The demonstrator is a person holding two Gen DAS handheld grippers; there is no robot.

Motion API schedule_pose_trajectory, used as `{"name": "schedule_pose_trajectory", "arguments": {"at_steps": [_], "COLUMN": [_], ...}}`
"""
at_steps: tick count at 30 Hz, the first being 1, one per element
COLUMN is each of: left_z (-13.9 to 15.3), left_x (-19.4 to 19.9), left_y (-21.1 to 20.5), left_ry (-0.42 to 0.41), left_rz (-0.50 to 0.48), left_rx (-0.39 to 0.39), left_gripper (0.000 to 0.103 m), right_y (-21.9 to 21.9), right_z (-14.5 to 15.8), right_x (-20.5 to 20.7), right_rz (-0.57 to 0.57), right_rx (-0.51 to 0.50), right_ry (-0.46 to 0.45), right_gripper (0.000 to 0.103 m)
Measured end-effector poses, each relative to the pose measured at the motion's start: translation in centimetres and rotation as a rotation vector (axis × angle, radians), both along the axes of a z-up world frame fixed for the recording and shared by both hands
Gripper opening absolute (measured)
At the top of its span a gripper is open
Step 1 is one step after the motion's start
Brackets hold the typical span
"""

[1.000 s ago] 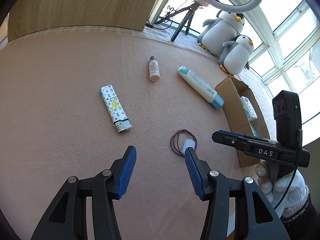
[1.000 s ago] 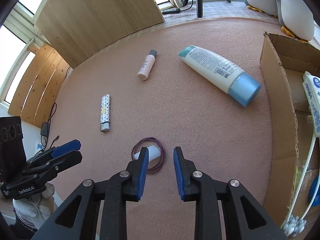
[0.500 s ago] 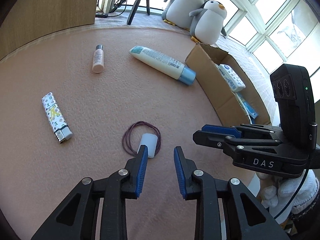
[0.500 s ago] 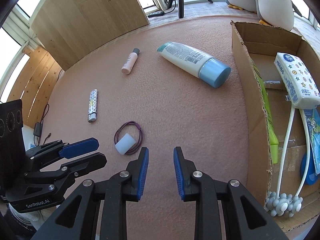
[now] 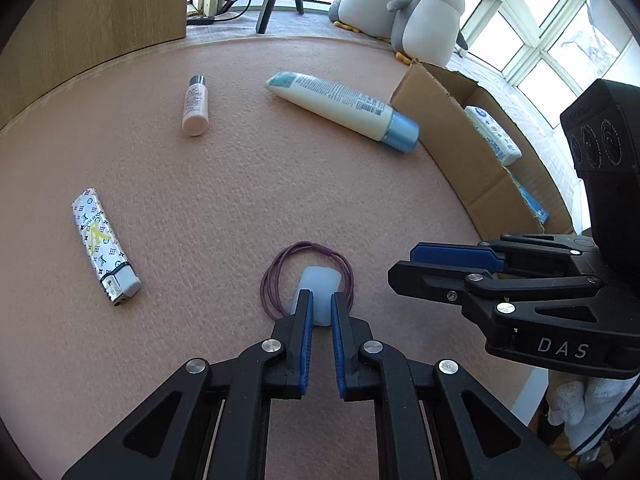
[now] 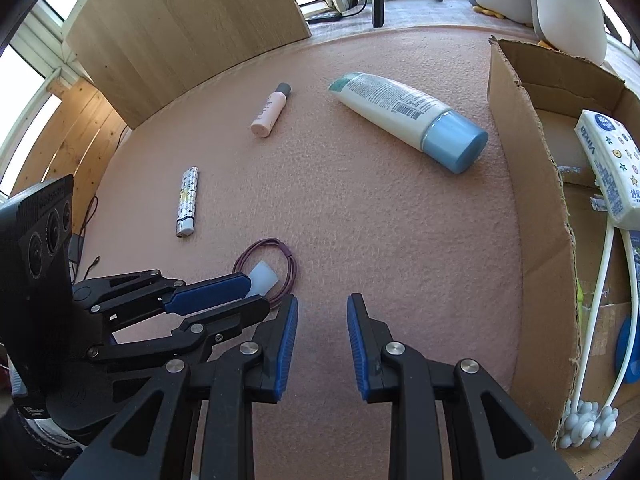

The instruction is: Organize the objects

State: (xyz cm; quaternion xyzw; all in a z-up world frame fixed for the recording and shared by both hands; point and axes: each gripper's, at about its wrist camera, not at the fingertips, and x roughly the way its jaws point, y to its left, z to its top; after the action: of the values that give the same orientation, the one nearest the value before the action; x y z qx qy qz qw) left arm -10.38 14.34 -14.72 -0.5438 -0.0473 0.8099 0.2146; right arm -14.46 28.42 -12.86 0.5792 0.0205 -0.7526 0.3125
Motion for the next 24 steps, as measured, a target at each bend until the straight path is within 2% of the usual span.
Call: {"name": "schedule_pose_trajectory", "arguments": {"at_steps": [6,10,15,18,20,22,24], "left_z": [0.7,0.9,0.5,0.0,-0.2,-0.2,-0.1], "left_x": [0.6,0.8,1.1,1.1,1.2,1.2,1.2], "left_y": [-2.2,-3.5,-4.9,-5.6,-6.1,-6.5,-6.6], "left_ry": [0.01,0.004,-0.004,-0.017,-0.024,-0.032,-0.04], "left_rz": [0.054,0.093,0.128,0.149,0.163,0.182,0.189], "left_rx": [0.044,0.063,0.066,0.062,0.063,0.078,0.098], "left_gripper": [0.009,0.003,0.003,0.003,0.003,0.003,0.012], "right_y": [-1.3,-2.9,-4.8,-6.2,-6.9,-6.9,-6.3], "right_z": [-0.6,-0.7,-0.6,-0.6,-0.6,-0.7,-0.7], "right_x": [-0.2,-0.3,-0.2,0.8,1.6,1.8,1.5], "right_rz": [0.023,0.056,0.099,0.169,0.22,0.233,0.216], "right_rx": [0.018,0.049,0.09,0.161,0.228,0.243,0.231], "right_ry": [-0.017,0.002,0.046,0.117,0.176,0.192,0.183], "right_gripper": [0.023,0.023,0.023,0.023,0.021,0.014,0.009]}}
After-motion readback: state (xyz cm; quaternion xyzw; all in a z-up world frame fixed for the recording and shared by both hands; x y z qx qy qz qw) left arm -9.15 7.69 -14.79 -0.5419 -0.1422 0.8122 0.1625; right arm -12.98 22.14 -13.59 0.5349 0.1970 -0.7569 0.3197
